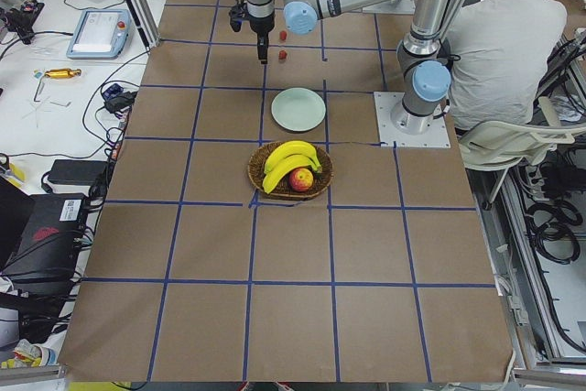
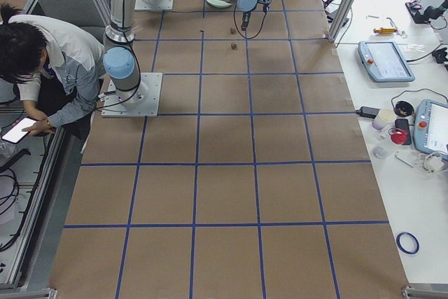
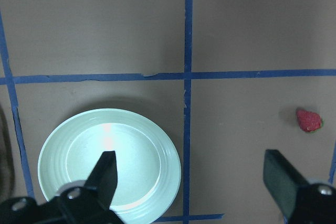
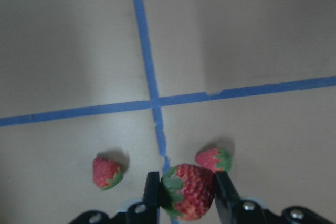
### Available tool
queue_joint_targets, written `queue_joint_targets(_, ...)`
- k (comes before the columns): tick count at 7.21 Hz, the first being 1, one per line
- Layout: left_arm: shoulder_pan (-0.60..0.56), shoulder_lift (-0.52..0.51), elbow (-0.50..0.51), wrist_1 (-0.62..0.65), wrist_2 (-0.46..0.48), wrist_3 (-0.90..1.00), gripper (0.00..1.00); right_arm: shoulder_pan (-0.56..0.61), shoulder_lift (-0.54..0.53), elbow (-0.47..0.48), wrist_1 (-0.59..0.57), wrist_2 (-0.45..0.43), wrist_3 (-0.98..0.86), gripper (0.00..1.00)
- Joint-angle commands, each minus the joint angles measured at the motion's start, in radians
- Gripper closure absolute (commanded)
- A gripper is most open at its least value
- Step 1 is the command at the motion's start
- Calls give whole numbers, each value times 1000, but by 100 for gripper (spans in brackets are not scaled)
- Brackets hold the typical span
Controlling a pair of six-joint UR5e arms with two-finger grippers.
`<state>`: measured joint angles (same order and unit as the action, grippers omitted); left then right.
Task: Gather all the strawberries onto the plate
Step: 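Carry the strawberry beside the first one and release it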
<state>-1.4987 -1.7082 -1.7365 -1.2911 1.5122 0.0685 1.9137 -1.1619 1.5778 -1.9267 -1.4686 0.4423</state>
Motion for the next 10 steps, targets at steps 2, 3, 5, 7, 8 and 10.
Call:
queue_joint_targets(2,0,1,3,7,2,-3,0,131,91,-7,-128,45,1,100)
queue_joint_targets(3,1,2,5,6,6,0,0,142,106,-7,-132,50,-5,100)
queue_joint_targets(5,0,2,3,6,6,-1,0,154,122,-7,-136,91,-10,88)
queue_joint_targets(7,0,2,3,6,6,-1,0,168,137,2,-135,113,-11,84)
queue_joint_targets(8,1,2,3,6,10,0,0,171,151,2,-137,113,-17,78)
queue_joint_targets(10,2,2,3,6,8,2,0,176,153,2,-135,113,-23,18)
